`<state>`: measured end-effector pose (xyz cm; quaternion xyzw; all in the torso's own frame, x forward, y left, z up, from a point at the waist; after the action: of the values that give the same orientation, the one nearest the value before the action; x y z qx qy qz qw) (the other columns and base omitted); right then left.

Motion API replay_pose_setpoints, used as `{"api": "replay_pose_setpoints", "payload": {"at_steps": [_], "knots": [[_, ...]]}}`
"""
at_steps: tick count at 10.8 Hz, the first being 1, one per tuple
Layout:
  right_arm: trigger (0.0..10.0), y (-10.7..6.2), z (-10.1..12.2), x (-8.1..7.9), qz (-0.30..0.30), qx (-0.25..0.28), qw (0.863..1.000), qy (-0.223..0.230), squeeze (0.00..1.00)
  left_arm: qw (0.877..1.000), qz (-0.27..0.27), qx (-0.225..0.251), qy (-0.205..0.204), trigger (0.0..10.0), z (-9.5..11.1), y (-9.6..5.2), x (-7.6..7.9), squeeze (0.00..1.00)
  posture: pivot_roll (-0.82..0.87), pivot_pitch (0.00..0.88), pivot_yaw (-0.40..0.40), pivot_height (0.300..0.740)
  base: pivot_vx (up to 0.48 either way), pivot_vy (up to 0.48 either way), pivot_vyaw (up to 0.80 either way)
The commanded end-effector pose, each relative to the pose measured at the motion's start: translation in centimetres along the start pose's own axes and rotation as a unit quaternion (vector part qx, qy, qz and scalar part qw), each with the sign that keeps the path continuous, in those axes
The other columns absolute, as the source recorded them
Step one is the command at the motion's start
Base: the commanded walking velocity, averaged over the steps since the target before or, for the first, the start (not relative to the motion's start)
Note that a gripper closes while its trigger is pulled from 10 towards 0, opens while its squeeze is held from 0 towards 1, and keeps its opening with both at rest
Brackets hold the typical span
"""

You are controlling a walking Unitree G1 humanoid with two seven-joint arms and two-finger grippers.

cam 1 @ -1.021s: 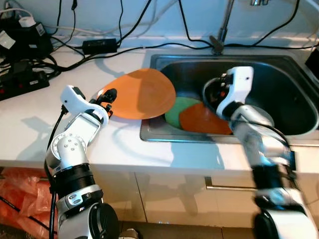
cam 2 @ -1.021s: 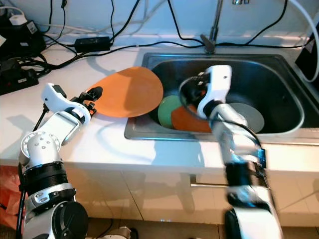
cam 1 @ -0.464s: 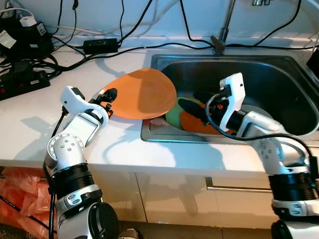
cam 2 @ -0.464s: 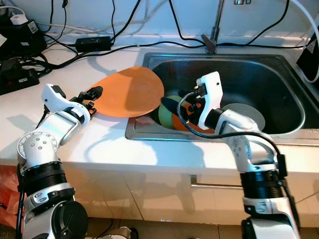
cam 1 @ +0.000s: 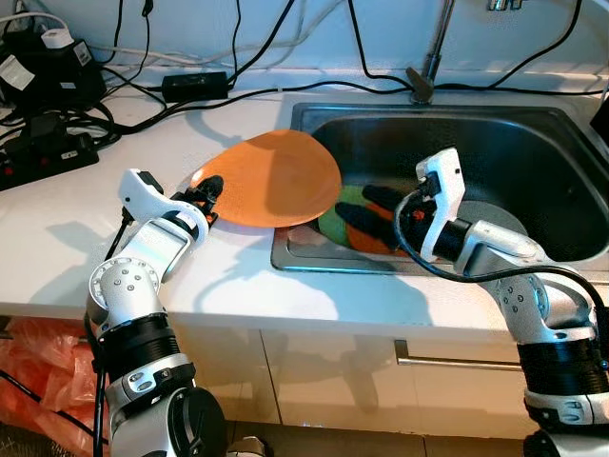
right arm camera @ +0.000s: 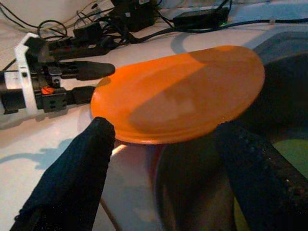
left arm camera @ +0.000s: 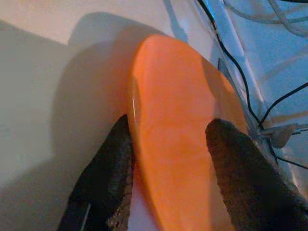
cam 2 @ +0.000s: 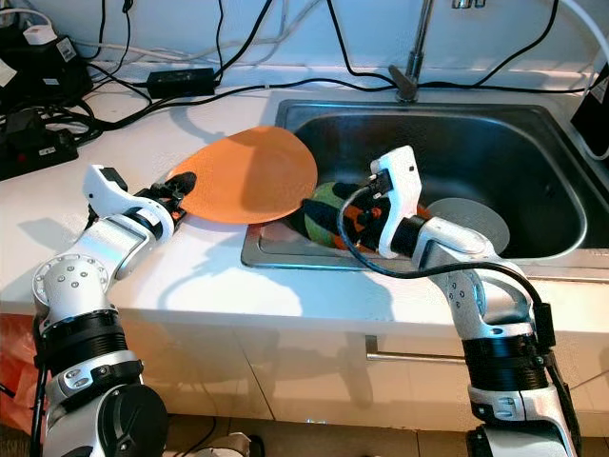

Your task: Kitchen organization

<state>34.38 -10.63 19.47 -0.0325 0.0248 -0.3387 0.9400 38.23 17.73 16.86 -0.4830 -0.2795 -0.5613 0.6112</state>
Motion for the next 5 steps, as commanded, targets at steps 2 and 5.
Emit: {"api": "replay_pose_setpoints", "payload": {"at_steps": [2, 5], "knots": [[10.0, 0.01, 0.26, -0.37, 0.007, 0.003, 1.000, -0.003, 0.00, 1.000, 0.015, -0.007, -0.025, 0.0, -0.37, 0.27, -0.78, 0.00, 0.12, 0.065, 0.056, 0.740, 0.000, 0.000, 0.00], [10.0, -0.08, 0.16, -0.28, 0.002, 0.000, 1.000, -0.004, 0.00, 0.999, -0.001, 0.004, -0.035, 0.0, 0.02, 0.15, -0.13, 0.00, 0.12, 0.064, 0.056, 0.740, 0.000, 0.000, 0.00]]}}
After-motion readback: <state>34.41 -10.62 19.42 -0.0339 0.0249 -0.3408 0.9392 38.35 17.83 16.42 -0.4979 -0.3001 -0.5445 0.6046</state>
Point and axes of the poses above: a point about 5 cm out from each wrist's last joint towards the gripper, its own y axis pointing out of the wrist towards the gripper, its own z axis along the axis of the wrist's last joint, x = y × z, the point moved 4 cm from there along y, pointing out of the wrist towards the gripper, and after that the axes turned 8 degrees about -y, right-handed, at the moved point
